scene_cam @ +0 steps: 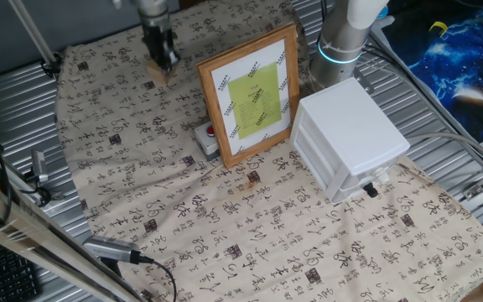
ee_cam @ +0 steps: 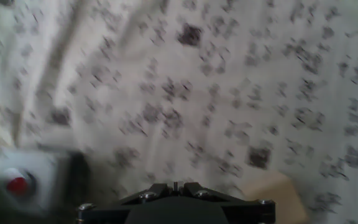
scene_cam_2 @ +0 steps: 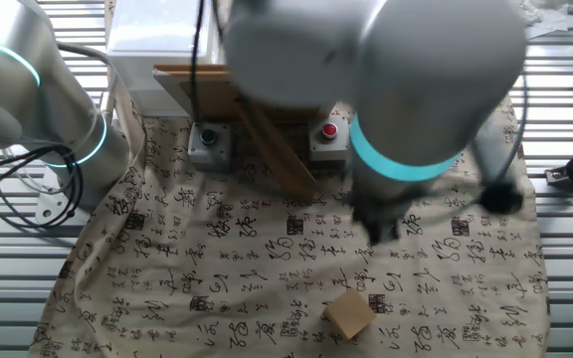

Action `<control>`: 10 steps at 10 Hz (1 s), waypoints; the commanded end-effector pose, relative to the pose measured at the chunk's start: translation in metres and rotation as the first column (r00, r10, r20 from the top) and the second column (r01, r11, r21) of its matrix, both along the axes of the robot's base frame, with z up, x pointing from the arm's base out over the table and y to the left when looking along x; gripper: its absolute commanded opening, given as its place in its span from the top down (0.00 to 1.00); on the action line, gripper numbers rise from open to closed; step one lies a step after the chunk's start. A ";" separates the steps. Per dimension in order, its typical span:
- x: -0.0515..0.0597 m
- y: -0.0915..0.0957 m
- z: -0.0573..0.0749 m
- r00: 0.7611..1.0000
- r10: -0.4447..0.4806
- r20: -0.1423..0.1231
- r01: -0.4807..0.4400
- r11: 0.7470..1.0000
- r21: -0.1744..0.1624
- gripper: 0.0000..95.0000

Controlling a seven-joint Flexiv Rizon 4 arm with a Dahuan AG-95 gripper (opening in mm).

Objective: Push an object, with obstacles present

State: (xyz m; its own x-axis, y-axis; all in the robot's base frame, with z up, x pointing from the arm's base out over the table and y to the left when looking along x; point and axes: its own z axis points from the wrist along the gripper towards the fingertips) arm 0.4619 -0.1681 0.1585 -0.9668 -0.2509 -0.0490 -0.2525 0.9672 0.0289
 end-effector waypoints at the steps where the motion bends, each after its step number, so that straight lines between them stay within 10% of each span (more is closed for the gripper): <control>1: -0.032 -0.057 -0.013 0.998 0.064 0.006 -0.064 0.998 -0.004 1.00; 10: -0.041 -0.085 -0.029 0.993 0.120 0.019 -0.120 0.993 -0.010 1.00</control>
